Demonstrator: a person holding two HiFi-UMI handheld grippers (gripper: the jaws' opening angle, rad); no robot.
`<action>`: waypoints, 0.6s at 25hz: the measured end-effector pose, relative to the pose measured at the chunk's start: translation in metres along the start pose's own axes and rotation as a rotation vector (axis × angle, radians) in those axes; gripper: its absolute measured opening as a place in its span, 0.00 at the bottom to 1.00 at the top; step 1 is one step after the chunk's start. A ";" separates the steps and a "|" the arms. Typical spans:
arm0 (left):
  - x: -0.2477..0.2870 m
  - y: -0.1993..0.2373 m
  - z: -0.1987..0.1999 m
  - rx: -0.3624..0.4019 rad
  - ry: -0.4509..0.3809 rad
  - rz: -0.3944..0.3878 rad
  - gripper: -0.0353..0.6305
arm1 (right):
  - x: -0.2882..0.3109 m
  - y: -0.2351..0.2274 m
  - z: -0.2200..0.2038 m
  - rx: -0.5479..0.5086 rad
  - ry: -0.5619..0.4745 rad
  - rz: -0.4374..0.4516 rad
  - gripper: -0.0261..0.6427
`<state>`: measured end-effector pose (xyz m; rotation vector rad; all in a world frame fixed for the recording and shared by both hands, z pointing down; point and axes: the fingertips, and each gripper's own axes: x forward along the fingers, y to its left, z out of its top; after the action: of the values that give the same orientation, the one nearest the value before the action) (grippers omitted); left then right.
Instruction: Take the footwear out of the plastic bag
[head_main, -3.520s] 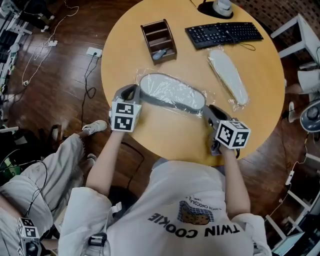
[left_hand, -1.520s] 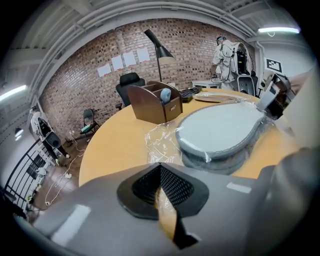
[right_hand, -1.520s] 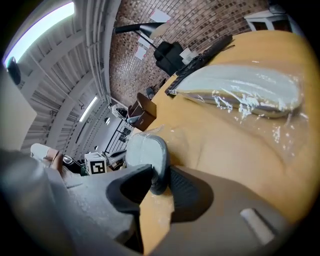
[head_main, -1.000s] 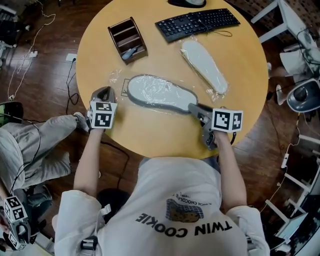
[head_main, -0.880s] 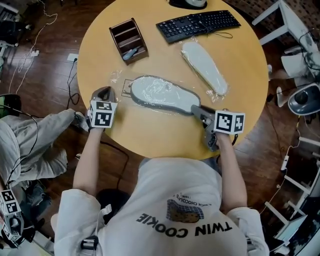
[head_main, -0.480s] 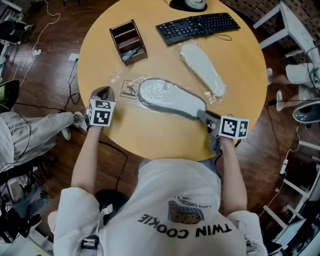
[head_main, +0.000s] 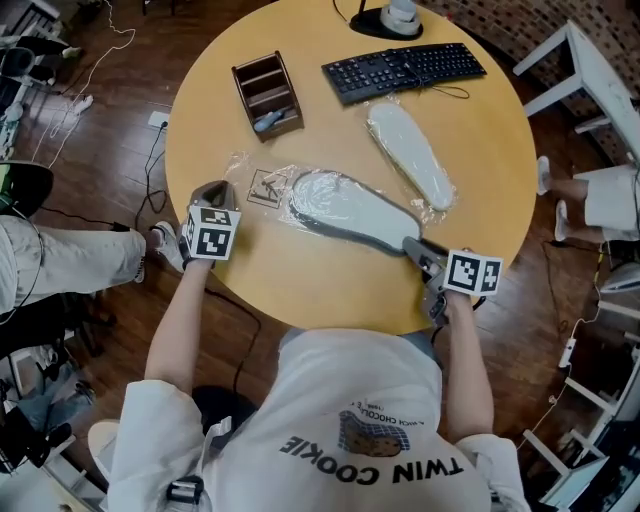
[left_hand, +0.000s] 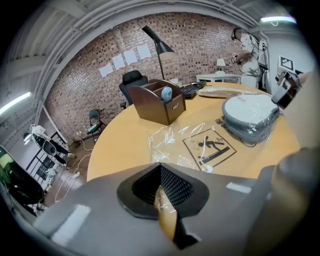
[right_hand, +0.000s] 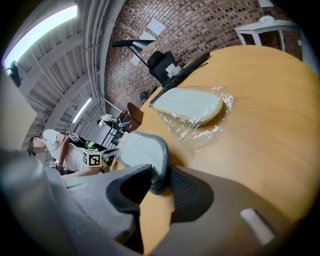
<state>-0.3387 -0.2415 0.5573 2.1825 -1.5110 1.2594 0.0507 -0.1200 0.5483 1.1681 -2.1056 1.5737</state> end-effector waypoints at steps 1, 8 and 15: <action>-0.003 -0.002 0.003 -0.011 -0.014 0.000 0.05 | 0.000 0.000 0.000 0.000 0.000 -0.001 0.20; -0.027 -0.039 0.032 -0.044 -0.106 -0.032 0.05 | 0.000 0.000 0.002 -0.006 -0.005 -0.003 0.20; -0.044 -0.105 0.049 -0.044 -0.151 -0.143 0.05 | 0.000 0.000 0.001 -0.003 -0.006 0.008 0.20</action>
<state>-0.2296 -0.1928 0.5245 2.3560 -1.3914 1.0284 0.0504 -0.1209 0.5480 1.1663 -2.1185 1.5714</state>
